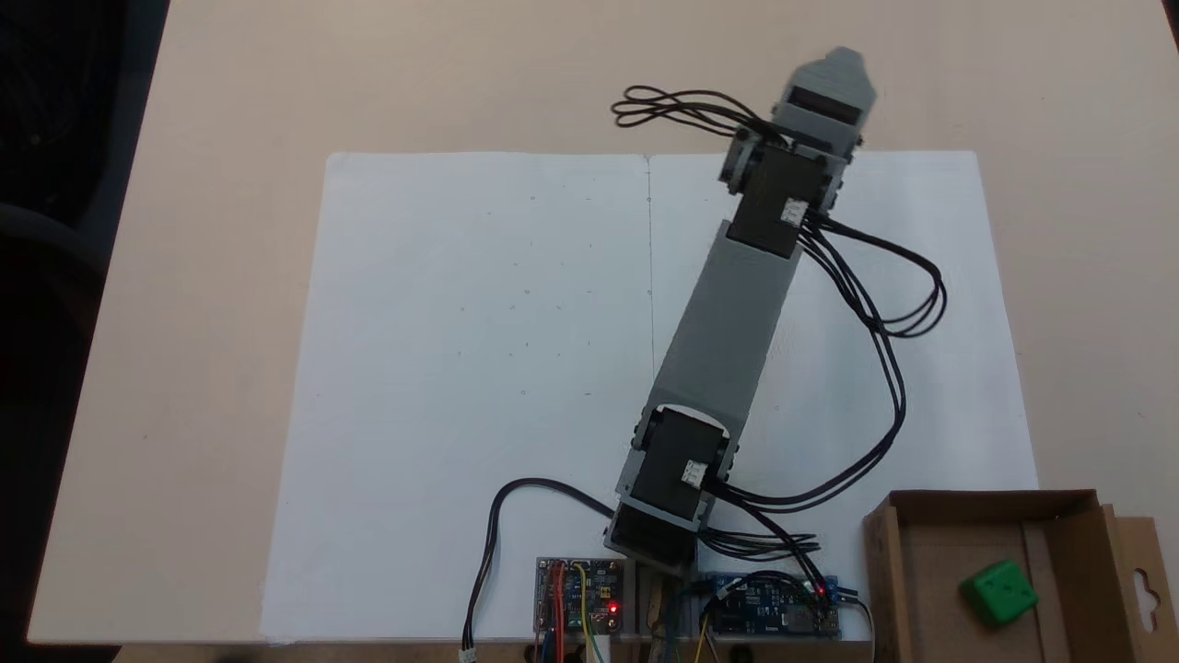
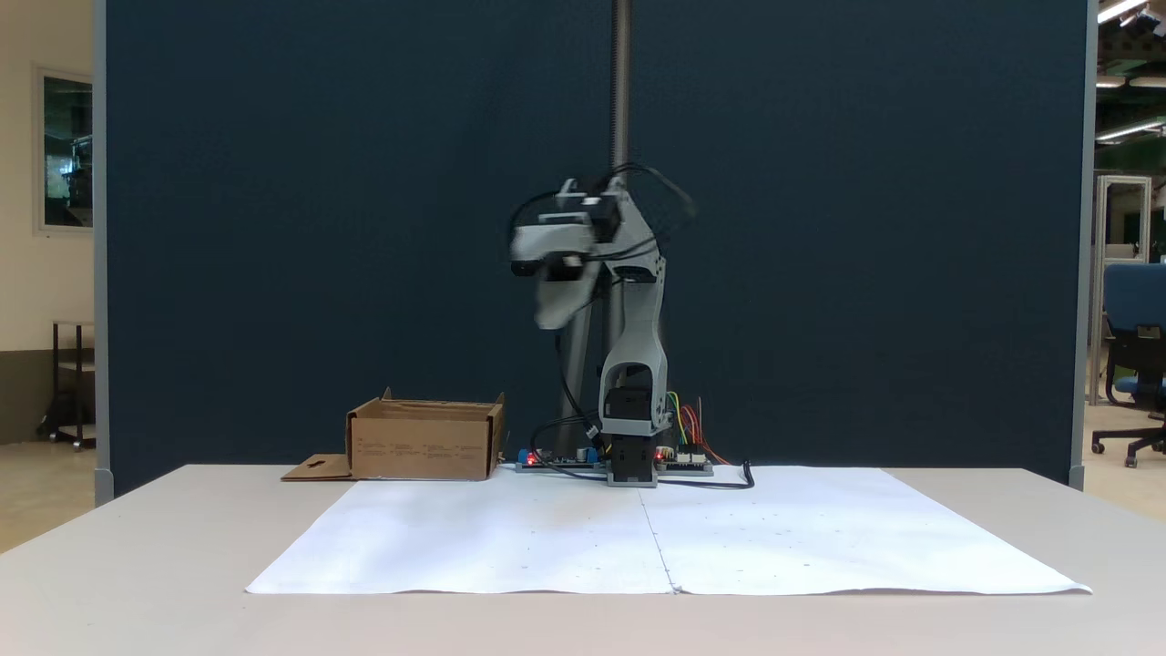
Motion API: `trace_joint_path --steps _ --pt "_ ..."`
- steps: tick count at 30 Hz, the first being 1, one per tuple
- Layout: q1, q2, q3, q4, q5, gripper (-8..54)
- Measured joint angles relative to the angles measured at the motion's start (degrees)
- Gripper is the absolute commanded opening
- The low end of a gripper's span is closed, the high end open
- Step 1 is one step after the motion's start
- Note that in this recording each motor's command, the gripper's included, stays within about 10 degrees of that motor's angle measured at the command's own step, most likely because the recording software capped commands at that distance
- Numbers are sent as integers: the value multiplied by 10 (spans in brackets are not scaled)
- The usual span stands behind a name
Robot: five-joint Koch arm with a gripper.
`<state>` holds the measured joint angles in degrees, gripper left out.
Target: Grasp a green dice and put it in the bin.
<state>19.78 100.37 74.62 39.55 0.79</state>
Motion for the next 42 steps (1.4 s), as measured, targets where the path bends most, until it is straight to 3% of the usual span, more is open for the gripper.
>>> trace_joint_path --steps 8,25,33,42 --pt "-172 11 84 0 0 443" --pt "-205 128 183 -31 11 480" --pt "-205 149 418 -189 12 479" --pt "-211 194 522 -363 12 478"
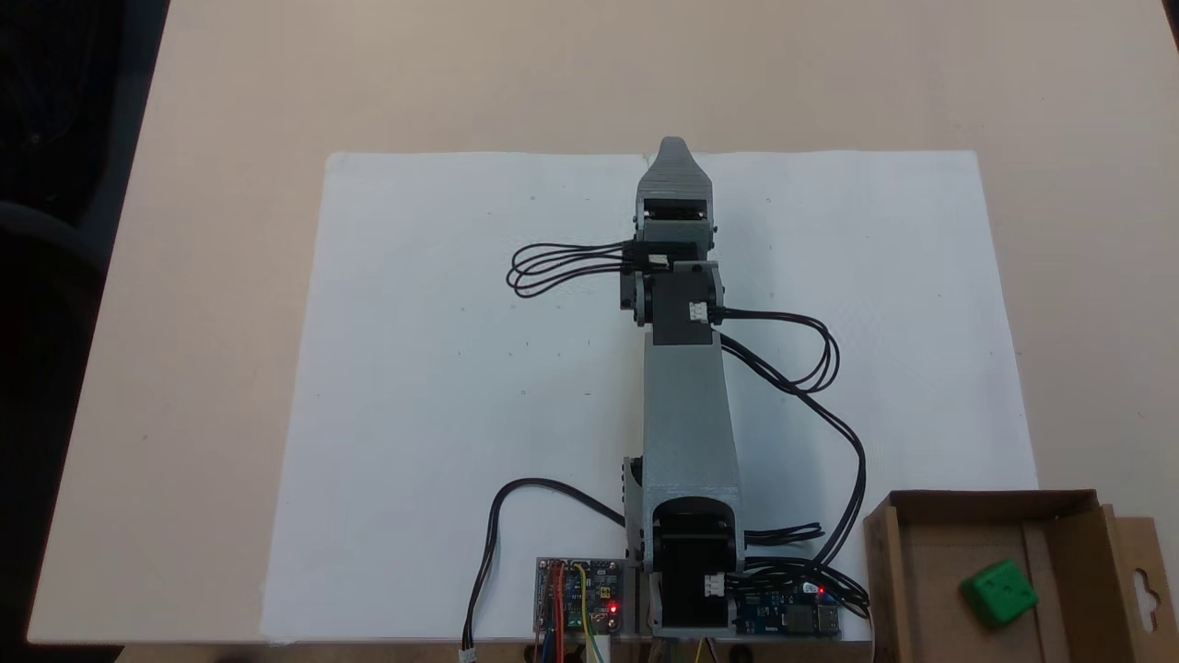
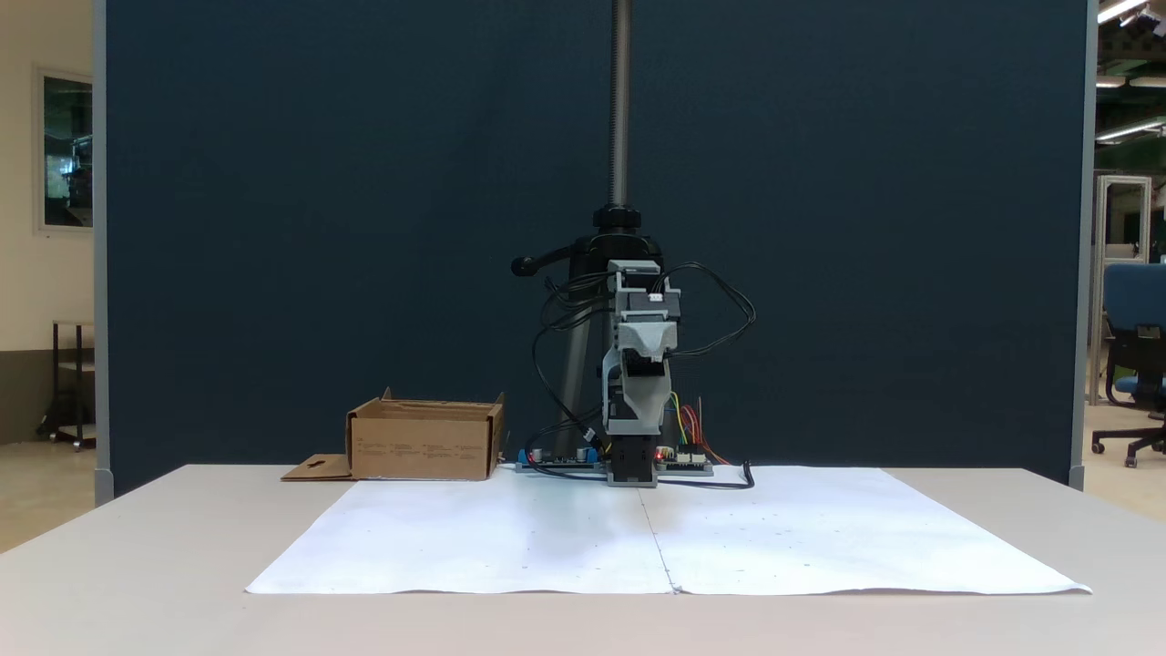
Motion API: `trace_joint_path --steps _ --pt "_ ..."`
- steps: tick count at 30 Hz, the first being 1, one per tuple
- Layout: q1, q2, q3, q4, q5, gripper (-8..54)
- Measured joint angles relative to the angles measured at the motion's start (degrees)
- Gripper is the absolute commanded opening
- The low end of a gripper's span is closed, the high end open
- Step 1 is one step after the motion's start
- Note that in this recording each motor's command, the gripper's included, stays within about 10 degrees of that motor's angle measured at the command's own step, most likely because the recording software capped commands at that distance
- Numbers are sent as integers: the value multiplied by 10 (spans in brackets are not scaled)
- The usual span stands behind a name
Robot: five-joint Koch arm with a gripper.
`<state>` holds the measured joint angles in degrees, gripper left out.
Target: Grasp a green dice and put it in the bin.
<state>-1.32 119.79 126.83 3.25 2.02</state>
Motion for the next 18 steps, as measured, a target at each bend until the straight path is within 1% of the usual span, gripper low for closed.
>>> trace_joint_path --steps 9,18 --pt "0 0 153 -172 -4 461" --pt "0 1 266 -338 -4 442"
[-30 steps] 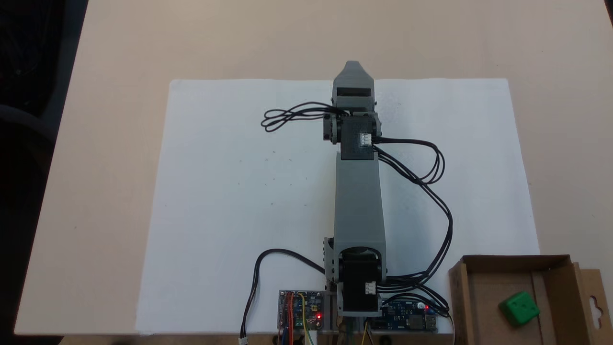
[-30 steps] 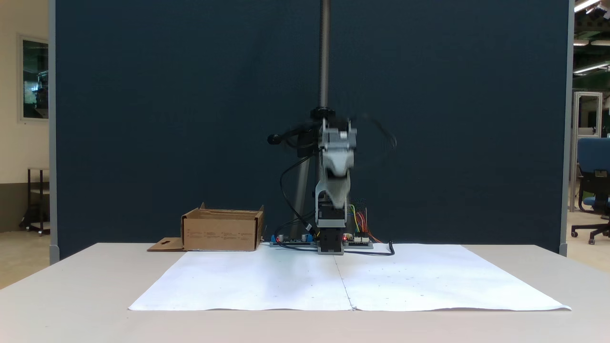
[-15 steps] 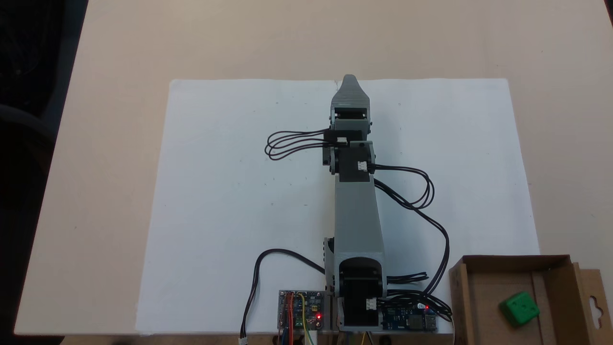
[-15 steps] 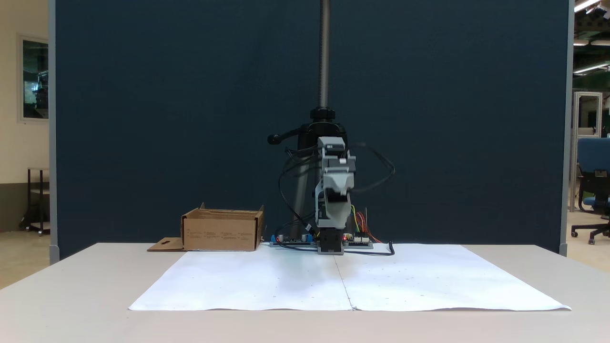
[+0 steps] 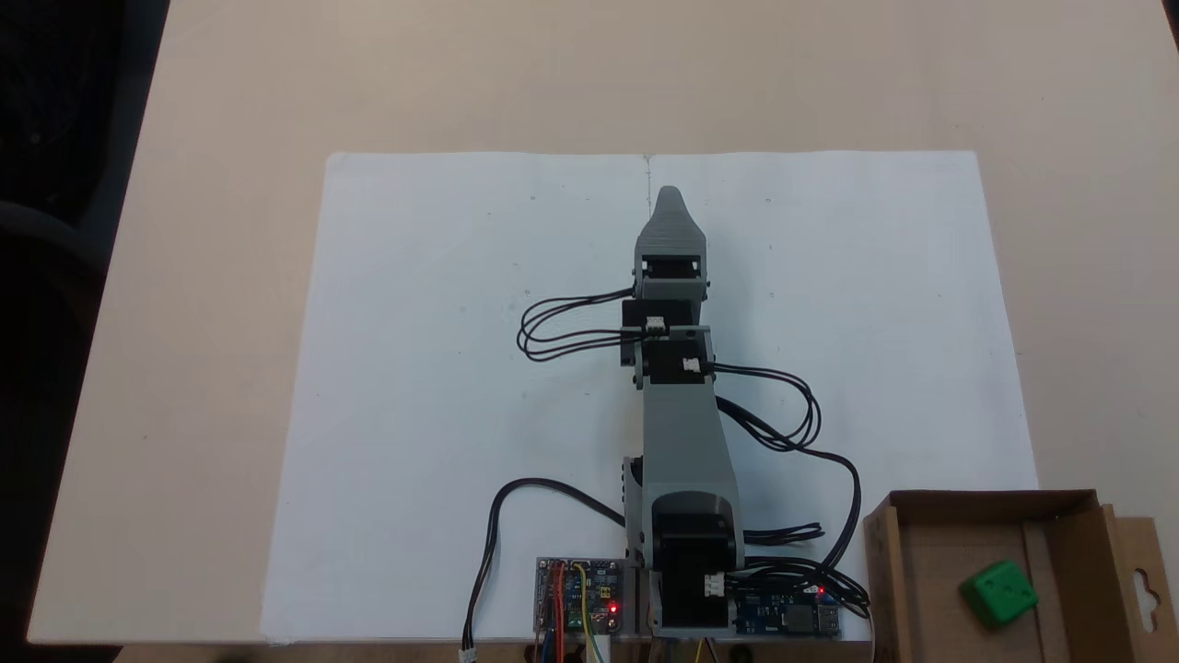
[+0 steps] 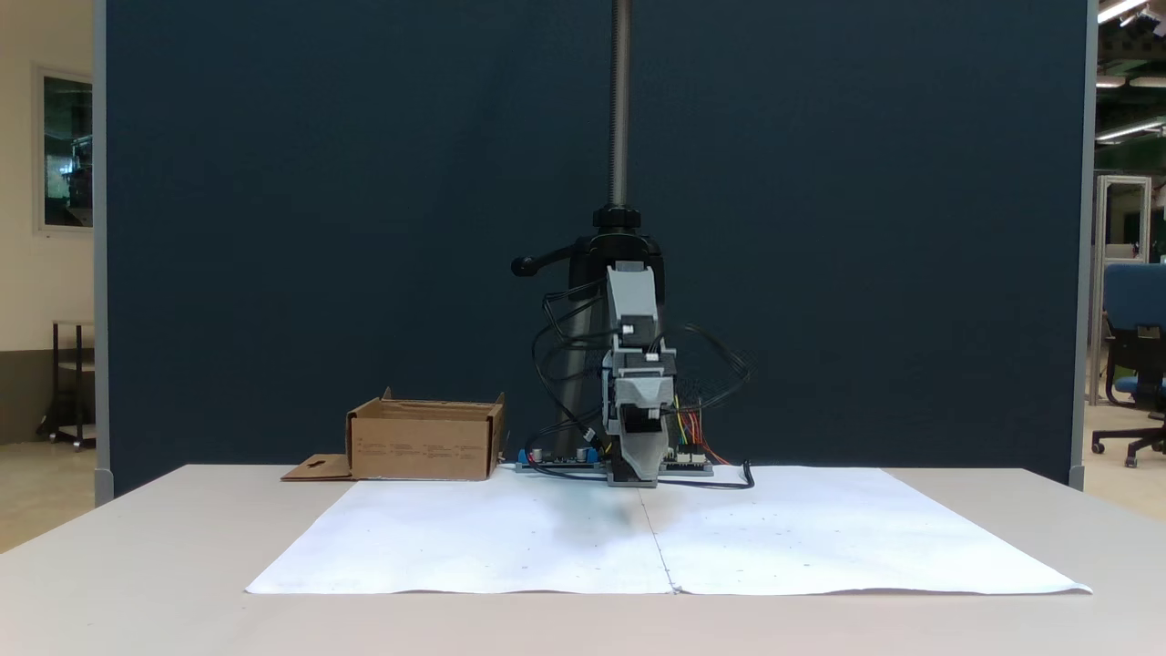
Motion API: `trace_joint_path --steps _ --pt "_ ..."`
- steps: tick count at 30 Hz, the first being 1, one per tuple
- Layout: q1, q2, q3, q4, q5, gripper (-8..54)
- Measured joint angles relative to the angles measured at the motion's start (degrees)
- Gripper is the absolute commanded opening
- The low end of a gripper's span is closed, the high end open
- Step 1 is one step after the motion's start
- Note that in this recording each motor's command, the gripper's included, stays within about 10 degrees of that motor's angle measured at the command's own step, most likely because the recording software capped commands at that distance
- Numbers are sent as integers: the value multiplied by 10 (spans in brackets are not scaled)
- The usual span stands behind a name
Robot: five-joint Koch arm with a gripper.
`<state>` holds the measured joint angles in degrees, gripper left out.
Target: Grasp a green dice and put it in the bin.
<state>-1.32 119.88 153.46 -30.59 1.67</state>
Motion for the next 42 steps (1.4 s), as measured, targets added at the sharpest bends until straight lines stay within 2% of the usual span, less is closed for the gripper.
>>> trace_joint_path --steps 18,31,42 --pt "0 30 201 -351 -40 440" --pt "0 82 219 -570 -51 441" --pt "10 88 219 -585 -51 440"
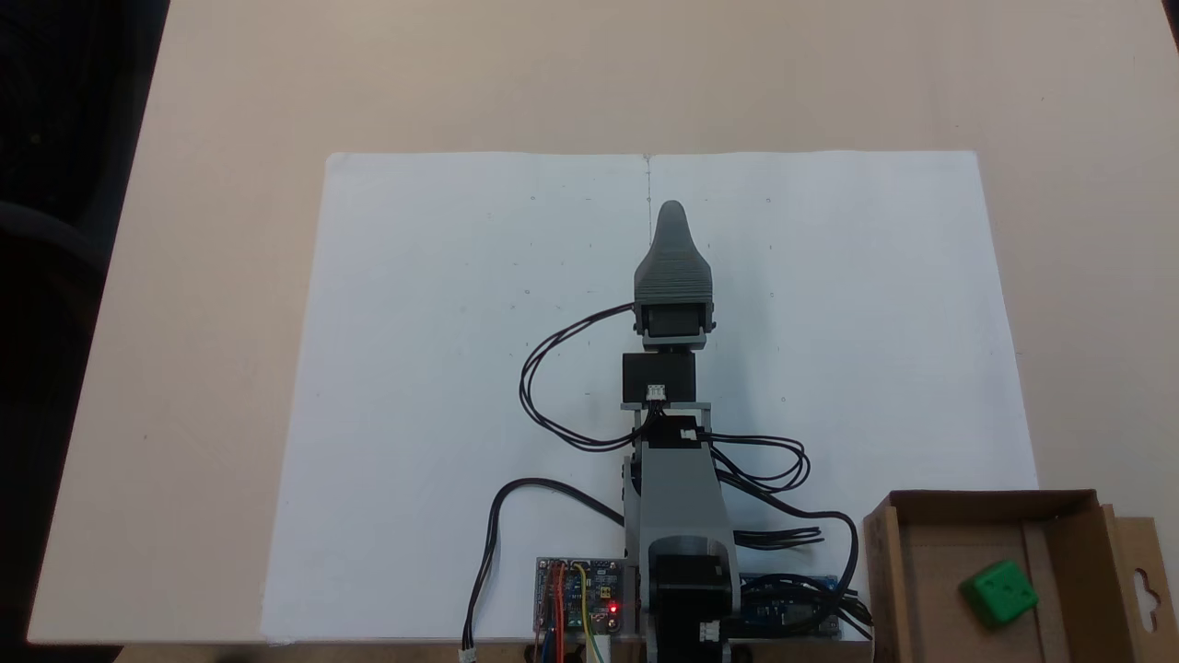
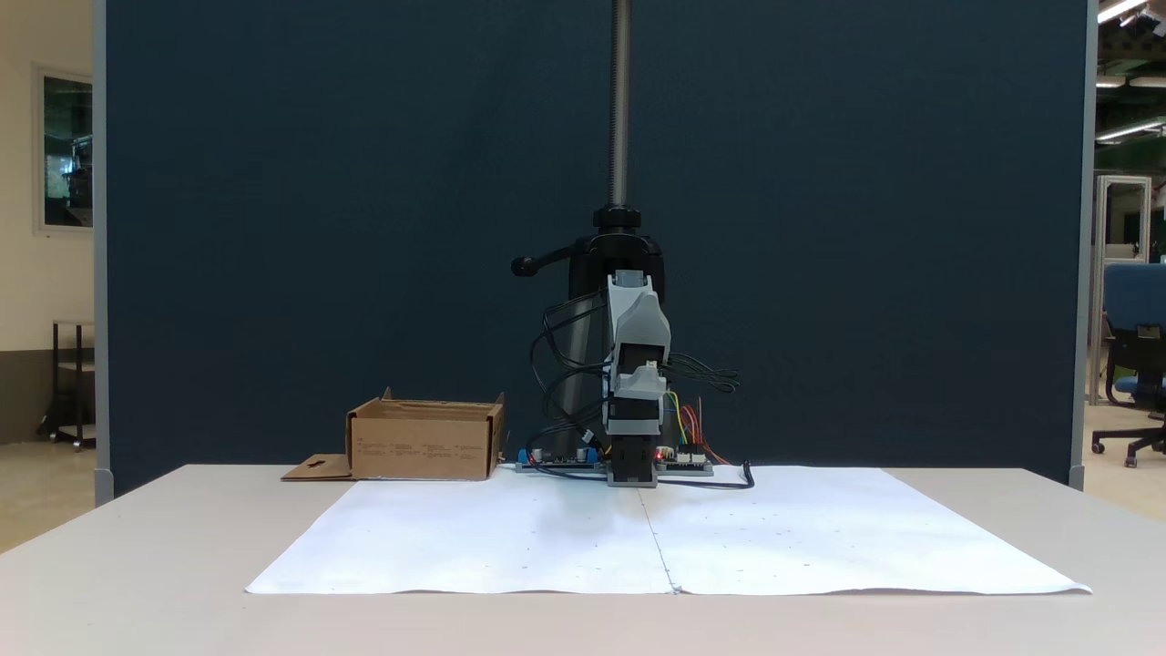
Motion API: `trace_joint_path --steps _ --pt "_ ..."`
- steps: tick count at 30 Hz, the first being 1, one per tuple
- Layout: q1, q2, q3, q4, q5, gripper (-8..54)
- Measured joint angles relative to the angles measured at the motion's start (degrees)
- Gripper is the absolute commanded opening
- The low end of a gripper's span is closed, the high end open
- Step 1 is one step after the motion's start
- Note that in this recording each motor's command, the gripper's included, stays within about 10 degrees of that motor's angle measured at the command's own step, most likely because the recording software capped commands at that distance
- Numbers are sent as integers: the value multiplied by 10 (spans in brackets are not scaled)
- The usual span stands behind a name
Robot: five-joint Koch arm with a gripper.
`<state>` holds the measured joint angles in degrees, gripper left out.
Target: Grasp a green dice and put it in the bin.
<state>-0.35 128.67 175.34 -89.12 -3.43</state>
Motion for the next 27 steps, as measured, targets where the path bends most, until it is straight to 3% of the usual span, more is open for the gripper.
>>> trace_joint_path --steps 27 --pt "6 0 3 0 0 440"
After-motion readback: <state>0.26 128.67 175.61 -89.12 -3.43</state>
